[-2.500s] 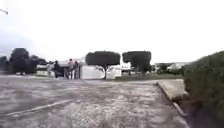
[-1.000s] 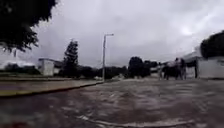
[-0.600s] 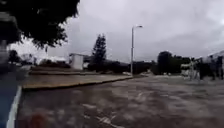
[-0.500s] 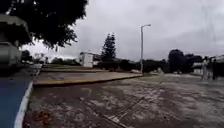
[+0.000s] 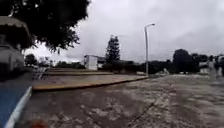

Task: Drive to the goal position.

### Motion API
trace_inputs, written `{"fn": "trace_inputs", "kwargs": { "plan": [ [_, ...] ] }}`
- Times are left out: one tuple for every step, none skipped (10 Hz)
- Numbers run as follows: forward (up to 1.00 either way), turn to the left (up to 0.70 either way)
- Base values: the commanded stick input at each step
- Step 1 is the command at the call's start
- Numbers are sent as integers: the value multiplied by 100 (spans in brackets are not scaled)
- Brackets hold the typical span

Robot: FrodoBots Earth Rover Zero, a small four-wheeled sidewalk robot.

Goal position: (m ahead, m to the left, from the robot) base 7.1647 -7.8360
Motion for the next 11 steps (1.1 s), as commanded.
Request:
{"fn": "trace_inputs", "kwargs": {
  "plan": [
    [50,0],
    [50,0],
    [50,0],
    [50,0],
    [50,0],
    [50,0],
    [50,0],
    [50,0],
    [50,0],
    [50,0],
    [50,-40]
  ]
}}
